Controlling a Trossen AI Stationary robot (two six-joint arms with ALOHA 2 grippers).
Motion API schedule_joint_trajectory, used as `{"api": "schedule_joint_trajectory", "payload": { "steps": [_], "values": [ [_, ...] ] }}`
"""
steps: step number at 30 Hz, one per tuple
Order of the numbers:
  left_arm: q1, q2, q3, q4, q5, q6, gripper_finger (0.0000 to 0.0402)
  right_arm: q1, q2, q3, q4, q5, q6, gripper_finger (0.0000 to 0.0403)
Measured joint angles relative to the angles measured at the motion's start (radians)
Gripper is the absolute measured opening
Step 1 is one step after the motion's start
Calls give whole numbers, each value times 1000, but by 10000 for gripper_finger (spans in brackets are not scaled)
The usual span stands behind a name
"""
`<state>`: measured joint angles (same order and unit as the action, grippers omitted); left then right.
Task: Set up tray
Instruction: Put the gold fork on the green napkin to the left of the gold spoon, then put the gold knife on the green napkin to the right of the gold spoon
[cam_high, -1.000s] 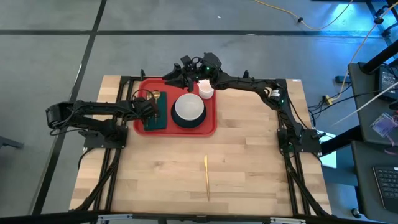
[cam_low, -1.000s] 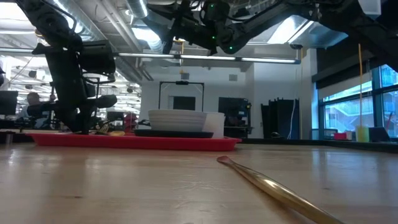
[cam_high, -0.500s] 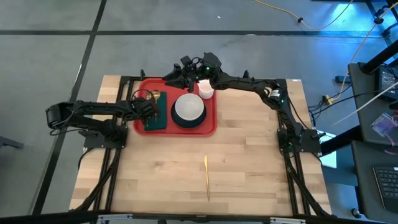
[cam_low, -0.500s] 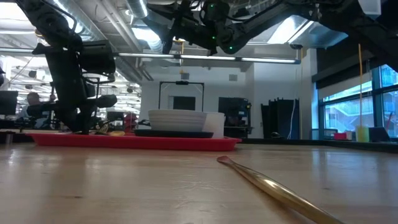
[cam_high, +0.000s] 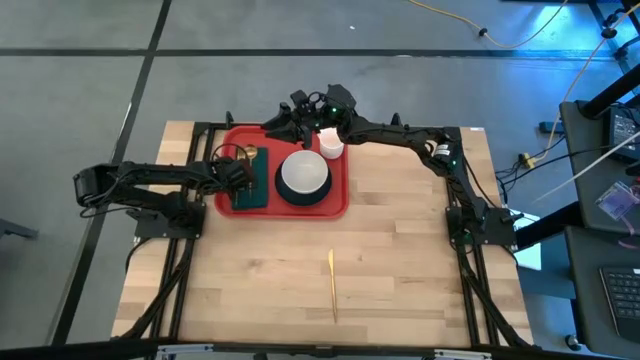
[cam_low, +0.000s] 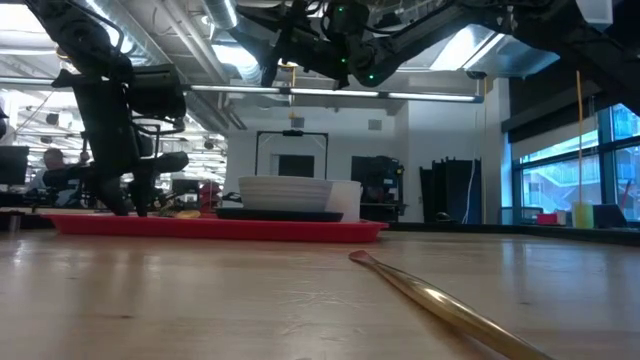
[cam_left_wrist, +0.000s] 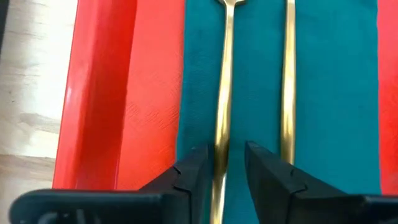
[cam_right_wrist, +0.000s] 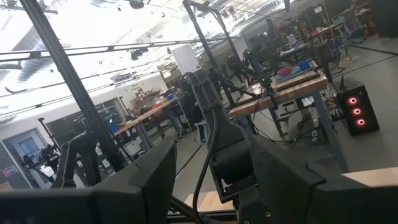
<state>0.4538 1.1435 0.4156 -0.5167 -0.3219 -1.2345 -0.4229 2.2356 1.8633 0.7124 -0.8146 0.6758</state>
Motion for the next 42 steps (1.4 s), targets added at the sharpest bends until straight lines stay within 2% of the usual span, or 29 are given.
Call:
{"api": "schedule_joint_trajectory", "payload": {
  "steps": [5, 14, 22, 24, 28, 31, 34, 36, 39, 42],
  "values": [
    [0, 0, 0, -1, -36, -35, 115, 0, 0, 0, 0, -10, 0, 207],
    [0, -2, 38, -12, -34, -38, 115, 0, 0, 0, 0, -26, 0, 207],
    [0, -37, 202, -121, -175, 114, 114, -2, -3, 0, 0, -84, -1, 207],
    [0, -60, 250, -157, -200, 168, 114, -4, -7, 0, 0, -126, -2, 207],
    [0, -117, 328, -183, -217, 314, 114, -4, -19, 0, -8, -221, -16, 207],
    [0, -165, 362, -183, -218, 384, 114, 0, -39, 0, -109, -233, -40, 207],
    [-1, -210, 373, -183, -217, 422, 114, 4, -62, 2, -363, -171, -141, 207],
    [0, -236, 373, -183, -217, 438, 114, 15, -89, 2, -625, -58, -306, 207],
    [0, -261, 373, -183, -211, 480, 114, 57, -148, 1, -1002, 281, -592, 207],
    [0, -268, 373, -183, -222, 522, 113, 112, -196, 1, -1226, 610, -651, 207]
  ]
}}
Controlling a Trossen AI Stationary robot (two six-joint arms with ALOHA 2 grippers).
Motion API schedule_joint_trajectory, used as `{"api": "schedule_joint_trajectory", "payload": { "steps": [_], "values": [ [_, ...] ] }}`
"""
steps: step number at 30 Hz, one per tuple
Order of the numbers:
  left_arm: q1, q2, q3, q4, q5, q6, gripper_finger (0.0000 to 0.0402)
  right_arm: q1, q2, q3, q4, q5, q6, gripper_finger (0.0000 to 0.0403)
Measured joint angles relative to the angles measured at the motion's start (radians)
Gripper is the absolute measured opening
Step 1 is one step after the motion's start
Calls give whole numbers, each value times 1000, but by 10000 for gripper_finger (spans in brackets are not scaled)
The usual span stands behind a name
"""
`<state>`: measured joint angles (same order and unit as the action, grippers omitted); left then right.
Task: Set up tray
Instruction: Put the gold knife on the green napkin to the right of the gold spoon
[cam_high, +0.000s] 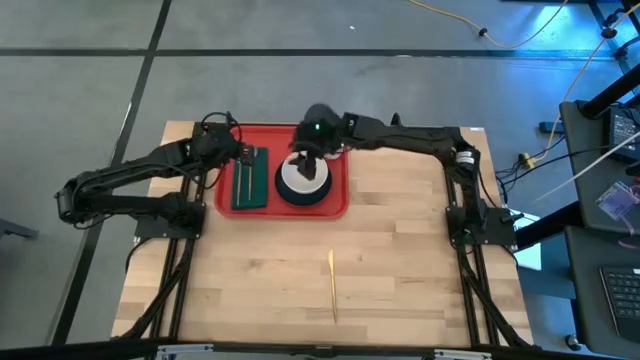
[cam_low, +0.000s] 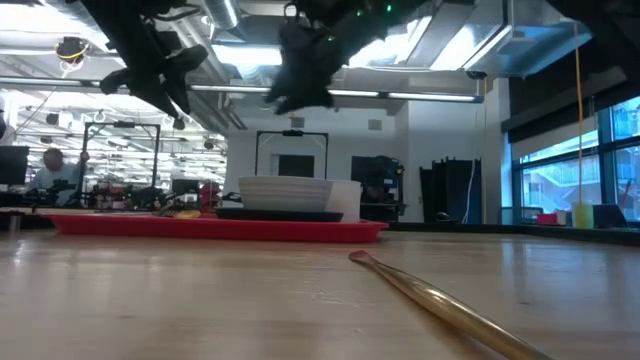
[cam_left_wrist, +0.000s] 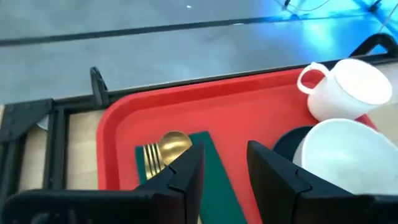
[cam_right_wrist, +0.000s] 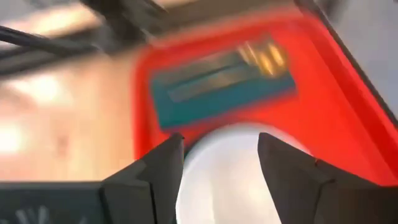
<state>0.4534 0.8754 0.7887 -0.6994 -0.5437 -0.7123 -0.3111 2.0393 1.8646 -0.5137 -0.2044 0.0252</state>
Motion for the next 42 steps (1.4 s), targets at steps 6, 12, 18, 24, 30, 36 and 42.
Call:
{"api": "schedule_joint_trajectory", "payload": {
  "steps": [6, 12, 18, 24, 30, 36, 42],
  "values": [
    [0, -1, 0, 0, -21, 81, 114, 45, -29, 0, -243, 43, 337, 207],
    [0, 0, 0, 0, -13, 153, 114, 161, -28, -23, -354, 59, 472, 207],
    [0, 0, 0, 0, 13, 161, 114, 283, -28, -24, -467, 152, 688, 207],
    [0, 0, 0, 0, 48, 164, 114, 379, -28, -24, -589, 161, 975, 207],
    [0, 0, 0, 0, 67, 220, 113, 473, -28, -24, -636, 150, 1168, 207],
    [0, 0, 0, 0, 68, 220, 114, 501, -26, -69, -595, 123, 1260, 207],
    [0, 0, 0, 0, 67, 220, 114, 502, -26, -199, -448, 42, 1254, 207]
  ]
}}
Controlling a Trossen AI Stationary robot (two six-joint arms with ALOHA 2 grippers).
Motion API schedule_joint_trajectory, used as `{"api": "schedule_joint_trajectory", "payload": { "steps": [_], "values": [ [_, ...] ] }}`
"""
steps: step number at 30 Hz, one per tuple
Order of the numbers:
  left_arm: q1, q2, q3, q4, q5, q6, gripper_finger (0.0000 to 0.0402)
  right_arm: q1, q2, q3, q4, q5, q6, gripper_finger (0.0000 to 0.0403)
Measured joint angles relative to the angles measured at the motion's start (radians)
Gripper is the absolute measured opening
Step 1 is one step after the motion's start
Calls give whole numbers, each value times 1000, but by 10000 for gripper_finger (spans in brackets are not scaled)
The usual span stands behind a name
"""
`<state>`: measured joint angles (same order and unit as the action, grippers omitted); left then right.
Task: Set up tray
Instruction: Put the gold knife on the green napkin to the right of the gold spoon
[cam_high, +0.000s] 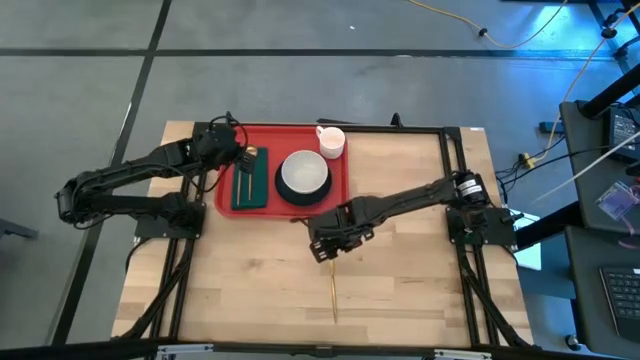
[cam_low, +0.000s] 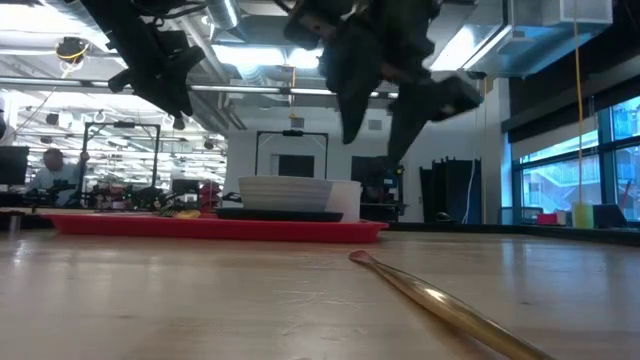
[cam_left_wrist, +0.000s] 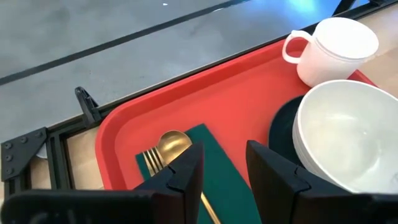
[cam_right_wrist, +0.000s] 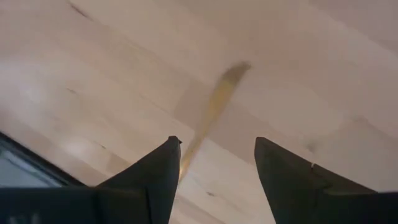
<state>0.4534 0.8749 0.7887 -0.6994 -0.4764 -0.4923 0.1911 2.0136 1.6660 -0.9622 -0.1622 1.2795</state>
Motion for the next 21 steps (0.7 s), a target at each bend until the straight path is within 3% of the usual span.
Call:
{"api": "schedule_joint_trajectory", "payload": {
  "steps": [7, 15, 21],
  "values": [
    [0, 0, 0, 0, 6, -7, 114, 44, 0, -114, 143, -16, 0, 207],
    [0, 0, 0, 0, 67, -145, 114, 136, -1, -175, 232, -14, 44, 207],
    [0, 0, 0, 0, 115, -177, 114, 187, -1, -219, 356, 101, 121, 206]
  ]
}}
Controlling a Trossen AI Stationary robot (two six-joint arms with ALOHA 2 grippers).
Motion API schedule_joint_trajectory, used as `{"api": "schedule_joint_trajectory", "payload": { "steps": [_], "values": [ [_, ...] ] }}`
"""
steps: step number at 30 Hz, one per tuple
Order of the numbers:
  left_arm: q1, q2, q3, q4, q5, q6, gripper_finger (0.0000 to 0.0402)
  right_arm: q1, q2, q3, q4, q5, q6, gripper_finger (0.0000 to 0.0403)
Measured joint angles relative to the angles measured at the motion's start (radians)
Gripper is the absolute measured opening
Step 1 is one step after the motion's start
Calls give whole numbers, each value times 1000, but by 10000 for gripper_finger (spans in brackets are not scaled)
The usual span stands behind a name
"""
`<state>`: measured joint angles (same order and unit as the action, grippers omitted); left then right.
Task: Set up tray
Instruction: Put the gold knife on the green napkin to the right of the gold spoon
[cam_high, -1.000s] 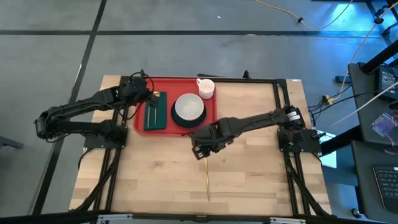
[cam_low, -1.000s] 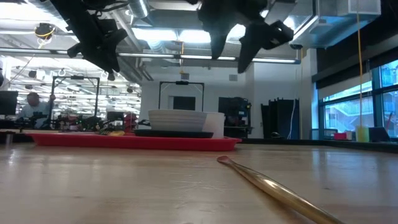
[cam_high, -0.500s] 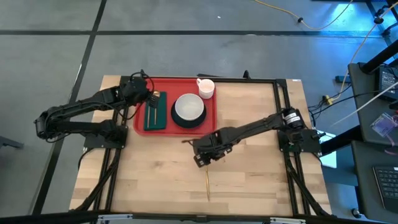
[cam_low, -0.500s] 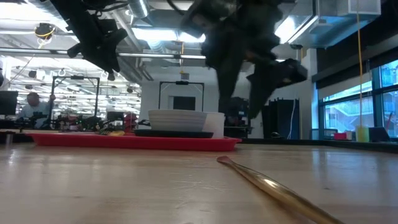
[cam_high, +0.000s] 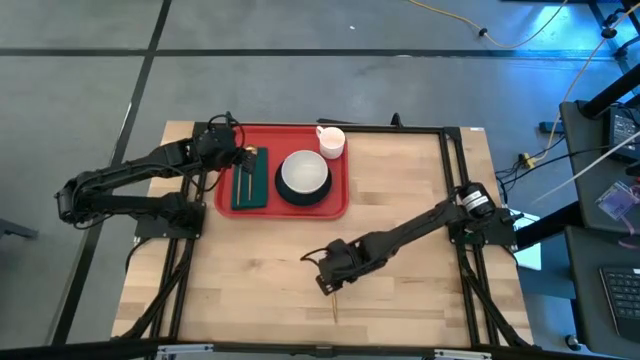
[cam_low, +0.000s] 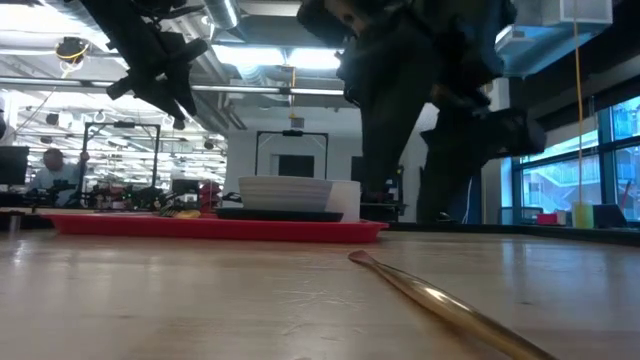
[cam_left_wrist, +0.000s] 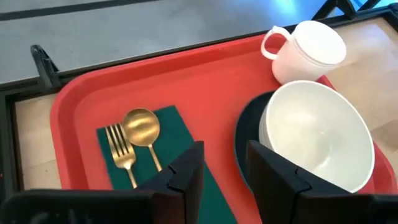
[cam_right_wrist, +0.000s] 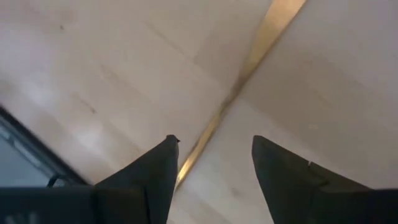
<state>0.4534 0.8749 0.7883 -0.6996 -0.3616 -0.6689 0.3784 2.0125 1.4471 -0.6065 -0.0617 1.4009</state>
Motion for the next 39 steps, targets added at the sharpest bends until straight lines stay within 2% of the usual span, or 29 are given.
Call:
{"api": "schedule_joint_trajectory", "payload": {
  "steps": [5, 8, 17, 24, 32, 39],
  "values": [
    [0, 0, 0, 0, 0, 22, 114, 12, 3, -14, 10, 137, 6, 190],
    [0, 0, 0, 0, 1, 52, 114, 12, 9, -14, 34, 156, 6, 175],
    [0, 9, 0, 0, -3, 125, 114, 25, 73, -6, 106, 150, 6, 150],
    [0, 31, -2, -4, -10, 192, 114, 31, 108, 1, 144, 81, 36, 148],
    [0, 49, -1, -7, -12, 194, 114, 37, 109, 2, 78, 67, 60, 148],
    [0, 51, -1, -7, -4, 185, 113, 15, 109, 2, -54, 93, -2, 148]
  ]
}}
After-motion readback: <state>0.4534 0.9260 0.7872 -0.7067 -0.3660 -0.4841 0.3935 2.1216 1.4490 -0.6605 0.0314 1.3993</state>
